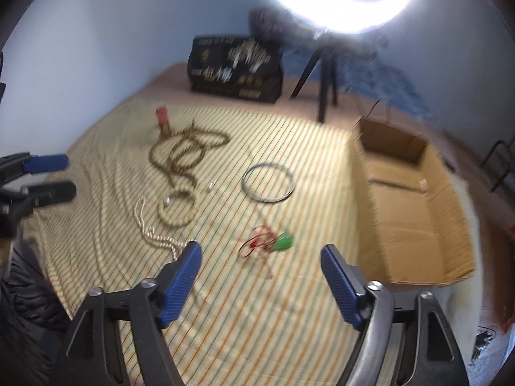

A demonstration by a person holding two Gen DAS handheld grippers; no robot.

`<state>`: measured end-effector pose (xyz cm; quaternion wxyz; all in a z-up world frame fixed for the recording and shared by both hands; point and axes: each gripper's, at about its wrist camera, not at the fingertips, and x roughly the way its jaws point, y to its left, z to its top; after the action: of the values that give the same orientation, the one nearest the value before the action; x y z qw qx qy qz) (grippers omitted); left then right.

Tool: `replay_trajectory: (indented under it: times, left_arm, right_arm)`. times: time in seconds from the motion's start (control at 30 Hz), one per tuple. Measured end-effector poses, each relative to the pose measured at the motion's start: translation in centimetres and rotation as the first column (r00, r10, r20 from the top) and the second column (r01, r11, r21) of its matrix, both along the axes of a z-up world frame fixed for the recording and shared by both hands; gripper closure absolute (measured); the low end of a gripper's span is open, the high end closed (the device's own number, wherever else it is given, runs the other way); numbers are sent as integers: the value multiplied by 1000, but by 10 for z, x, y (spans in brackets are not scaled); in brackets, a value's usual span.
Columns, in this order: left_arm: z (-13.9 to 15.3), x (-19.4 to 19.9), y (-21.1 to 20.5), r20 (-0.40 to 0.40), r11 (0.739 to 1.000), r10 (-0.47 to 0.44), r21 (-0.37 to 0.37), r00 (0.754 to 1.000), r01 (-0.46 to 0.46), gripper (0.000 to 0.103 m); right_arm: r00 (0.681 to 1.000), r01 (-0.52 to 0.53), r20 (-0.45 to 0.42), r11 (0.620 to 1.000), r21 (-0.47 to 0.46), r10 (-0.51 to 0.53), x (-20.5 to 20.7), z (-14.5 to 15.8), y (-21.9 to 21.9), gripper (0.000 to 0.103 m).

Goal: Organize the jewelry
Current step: 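Lower the right tool to the red string with green pendant while the left tool reaches the pearl necklace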

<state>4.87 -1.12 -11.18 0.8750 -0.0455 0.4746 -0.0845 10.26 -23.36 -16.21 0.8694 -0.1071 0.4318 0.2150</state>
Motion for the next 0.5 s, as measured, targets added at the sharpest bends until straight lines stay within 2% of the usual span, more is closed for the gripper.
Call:
replay_trajectory:
  times: [0.1, 0.23, 0.3, 0.5]
  left_arm:
    - [-23, 7, -11, -79, 1000, -31, 2, 996, 31, 41]
    - [-48, 15, -14, -161, 999, -33, -14, 986, 31, 42]
    - [-59, 19, -15, -200, 999, -33, -31, 979, 27, 46]
    - [-76, 29, -16, -236, 999, -21, -40, 971, 12, 47]
  right_arm:
    - [998, -30, -55, 999, -18, 29, 10, -17, 6, 41]
    - [993, -21, -113, 999, -45, 15, 22, -36, 6, 44]
    - [991, -16, -133, 999, -46, 9, 26, -40, 4, 45]
    - [986, -4, -164, 999, -35, -2, 37, -48, 1, 46]
